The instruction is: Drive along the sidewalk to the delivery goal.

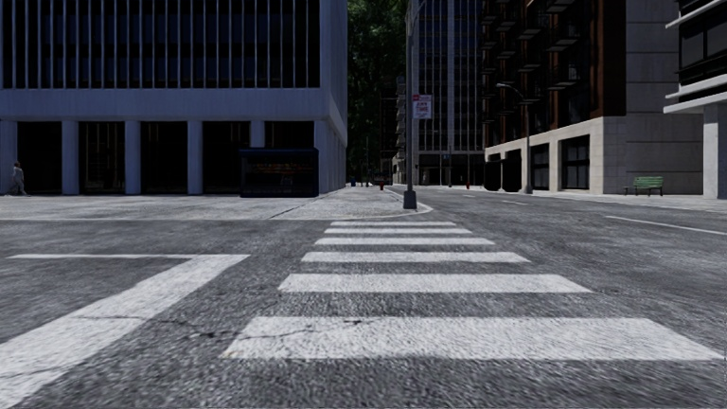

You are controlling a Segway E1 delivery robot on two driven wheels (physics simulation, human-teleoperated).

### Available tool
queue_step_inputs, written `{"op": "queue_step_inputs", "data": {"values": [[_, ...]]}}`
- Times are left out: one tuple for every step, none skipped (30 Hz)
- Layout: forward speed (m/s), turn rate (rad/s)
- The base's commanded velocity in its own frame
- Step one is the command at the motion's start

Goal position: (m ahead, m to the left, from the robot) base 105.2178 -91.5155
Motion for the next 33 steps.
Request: {"op": "queue_step_inputs", "data": {"values": [[1.28,0.00],[1.28,0.00],[1.28,0.00],[1.31,0.00],[1.32,0.00],[1.34,0.00],[1.36,0.00],[1.44,0.00],[1.44,0.00],[1.48,0.00],[1.51,0.00],[1.52,0.00],[1.53,0.00],[1.54,0.00],[1.54,0.00],[1.54,0.00],[1.54,0.00],[1.54,0.00],[1.54,0.00],[1.54,0.00],[1.54,0.00],[1.54,0.00],[1.54,0.00],[1.54,0.00],[1.54,0.00],[1.54,0.00],[1.54,0.00],[1.54,0.00],[1.54,0.00],[1.58,0.00],[2.00,0.00],[2.00,0.00],[2.00,0.00]]}}
